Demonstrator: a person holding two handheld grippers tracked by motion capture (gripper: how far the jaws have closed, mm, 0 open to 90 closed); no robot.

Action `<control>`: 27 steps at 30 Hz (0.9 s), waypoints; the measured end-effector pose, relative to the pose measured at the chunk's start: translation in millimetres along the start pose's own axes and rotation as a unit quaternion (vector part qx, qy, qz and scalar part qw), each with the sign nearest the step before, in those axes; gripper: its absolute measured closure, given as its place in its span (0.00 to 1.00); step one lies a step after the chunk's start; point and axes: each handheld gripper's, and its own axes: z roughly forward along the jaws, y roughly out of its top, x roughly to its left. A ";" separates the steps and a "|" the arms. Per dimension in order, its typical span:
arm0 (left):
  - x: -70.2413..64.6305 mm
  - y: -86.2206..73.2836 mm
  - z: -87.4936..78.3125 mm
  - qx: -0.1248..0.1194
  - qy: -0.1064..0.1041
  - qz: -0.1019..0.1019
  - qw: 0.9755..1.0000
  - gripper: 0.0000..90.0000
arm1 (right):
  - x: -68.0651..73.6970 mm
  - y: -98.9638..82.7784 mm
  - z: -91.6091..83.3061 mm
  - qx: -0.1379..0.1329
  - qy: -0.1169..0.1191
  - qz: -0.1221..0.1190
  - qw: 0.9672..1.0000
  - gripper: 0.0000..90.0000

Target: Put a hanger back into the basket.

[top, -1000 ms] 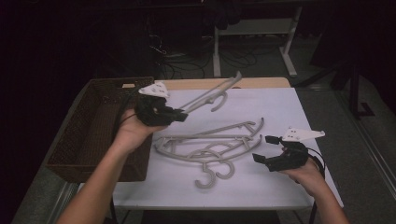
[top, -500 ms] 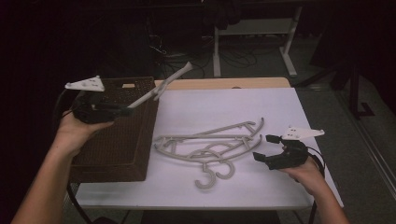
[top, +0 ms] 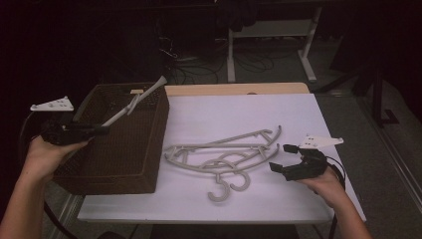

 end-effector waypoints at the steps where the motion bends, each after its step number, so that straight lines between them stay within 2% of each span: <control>1: 3.3 -3.5 0.0 0.000 0.001 -0.004 1.000 0.91 | 0.1 -0.1 0.3 0.001 0.000 0.001 1.000 0.11; 2: 3.3 -3.5 0.0 0.000 0.001 -0.004 1.000 0.91 | 0.2 -0.2 0.5 0.002 0.000 0.001 1.000 0.11; 3: 10.0 -9.8 1.0 0.004 -0.001 -0.014 1.000 0.91 | 0.3 -0.3 0.8 0.002 0.000 0.000 1.000 0.11; 8: 21.0 -19.1 7.0 0.014 -0.005 -0.023 1.000 0.91 | 0.2 -0.3 1.6 0.004 -0.001 -0.001 1.000 0.11; 12: 31.5 -27.2 19.6 0.040 -0.008 -0.032 0.999 0.91 | -0.1 -0.9 2.0 0.006 -0.002 -0.001 1.000 0.11; 16: 34.4 -30.5 27.3 0.043 -0.020 -0.034 0.998 0.91 | -0.5 -1.2 1.8 0.006 -0.003 -0.001 1.000 0.11; 18: 37.4 -33.8 36.5 0.055 -0.024 -0.039 0.997 0.91 | -0.7 -1.2 1.8 0.006 -0.003 0.000 1.000 0.11; 21: 39.6 -38.1 43.3 0.062 -0.016 -0.040 0.997 0.90 | -0.3 -1.2 1.6 0.006 -0.004 -0.002 1.000 0.11; 22: 39.6 -38.1 43.3 0.062 -0.016 -0.040 0.997 0.89 | -0.3 -1.2 1.4 0.006 -0.004 -0.001 1.000 0.11; 23: 40.2 -40.5 43.1 0.046 -0.008 -0.037 0.998 0.83 | -0.2 -1.2 1.3 0.006 -0.004 -0.001 1.000 0.11; 24: 40.2 -40.5 43.1 0.046 -0.008 -0.037 0.998 0.79 | -0.2 -1.2 1.0 0.006 -0.005 0.000 1.000 0.11; 25: 40.8 -40.0 39.4 0.026 -0.012 -0.042 0.999 0.75 | -0.4 -1.0 0.9 0.005 -0.005 0.000 1.000 0.11; 27: 39.5 -37.4 36.0 0.014 -0.010 -0.038 0.999 0.70 | -0.7 -0.1 0.4 0.004 -0.005 0.001 1.000 0.11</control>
